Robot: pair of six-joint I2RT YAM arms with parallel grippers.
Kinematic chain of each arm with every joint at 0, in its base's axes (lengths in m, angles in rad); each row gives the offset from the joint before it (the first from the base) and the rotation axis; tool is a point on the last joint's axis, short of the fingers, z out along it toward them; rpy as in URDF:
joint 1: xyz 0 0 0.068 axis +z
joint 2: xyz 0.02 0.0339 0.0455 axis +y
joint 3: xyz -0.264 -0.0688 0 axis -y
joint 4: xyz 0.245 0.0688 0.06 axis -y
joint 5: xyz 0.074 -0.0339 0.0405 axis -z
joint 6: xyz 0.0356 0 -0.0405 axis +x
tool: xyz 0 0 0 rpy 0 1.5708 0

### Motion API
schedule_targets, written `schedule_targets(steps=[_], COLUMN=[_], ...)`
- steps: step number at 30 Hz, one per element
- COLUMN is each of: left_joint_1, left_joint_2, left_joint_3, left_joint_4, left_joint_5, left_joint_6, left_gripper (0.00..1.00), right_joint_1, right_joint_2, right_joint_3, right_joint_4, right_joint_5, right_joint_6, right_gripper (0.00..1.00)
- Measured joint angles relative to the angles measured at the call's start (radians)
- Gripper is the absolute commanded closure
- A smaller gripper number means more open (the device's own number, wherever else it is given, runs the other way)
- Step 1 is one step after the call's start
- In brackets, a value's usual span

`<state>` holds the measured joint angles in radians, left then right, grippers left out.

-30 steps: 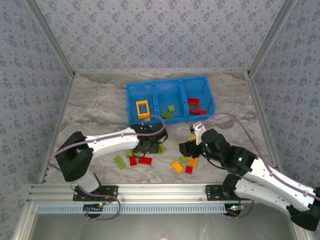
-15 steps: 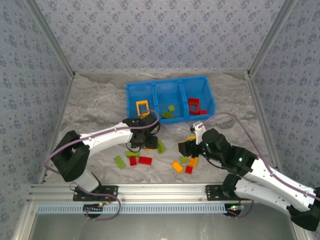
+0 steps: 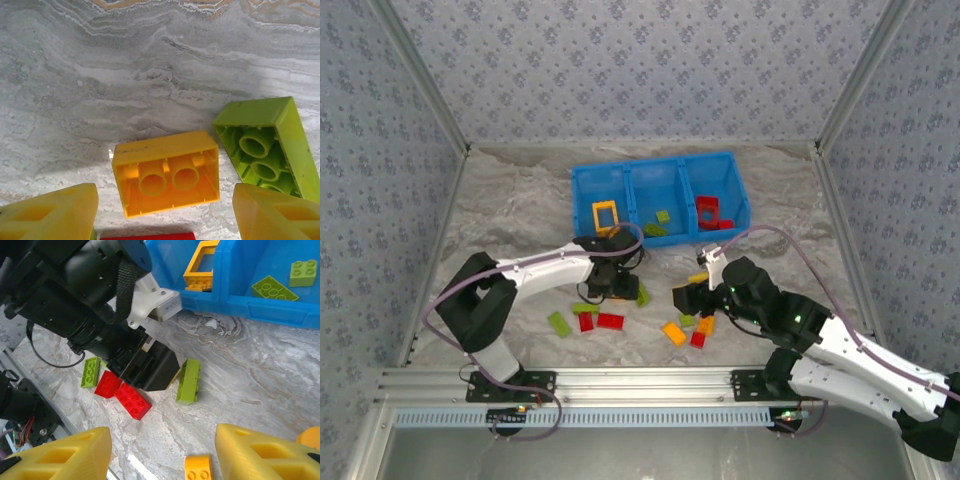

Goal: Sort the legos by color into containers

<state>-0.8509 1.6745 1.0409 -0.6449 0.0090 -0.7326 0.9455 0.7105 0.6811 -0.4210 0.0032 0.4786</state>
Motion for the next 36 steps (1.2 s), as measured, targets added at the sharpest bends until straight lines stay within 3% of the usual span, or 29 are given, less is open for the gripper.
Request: schedule_targets(steps=[11,19,25,30,36], left_joint_1=[-0.007,-0.039,0.04,0.124,0.164], left_joint_2=[0.078,-0.025,-0.13,-0.076,0.114], left_joint_3=[0.037,0.087,0.26,0.396,0.564], left_joint_4=[-0.011,-0.128,-0.2,-0.235,-0.315], left_joint_5=[-0.051,-0.159,-0.205,-0.249,-0.356], left_joint_6=[0.002,-0.01,0.03,0.079,0.093], left_gripper=[0.6,0.6,0.6,0.61,0.62], right_joint_1=[0.003,0.003,0.003,0.005,0.015], right_joint_2=[-0.002,-0.002,0.061,0.126,0.169], right_joint_3=[-0.002,-0.005,0.019,0.061,0.09], right_joint_4=[0.008,0.008,0.033,0.06,0.096], right_joint_5=[-0.008,-0.009,-0.017,-0.015,-0.011], right_joint_6=[0.0,-0.004,-0.024,-0.034,-0.035], right_gripper=[0.41,0.41,0.41,0.42,0.42])
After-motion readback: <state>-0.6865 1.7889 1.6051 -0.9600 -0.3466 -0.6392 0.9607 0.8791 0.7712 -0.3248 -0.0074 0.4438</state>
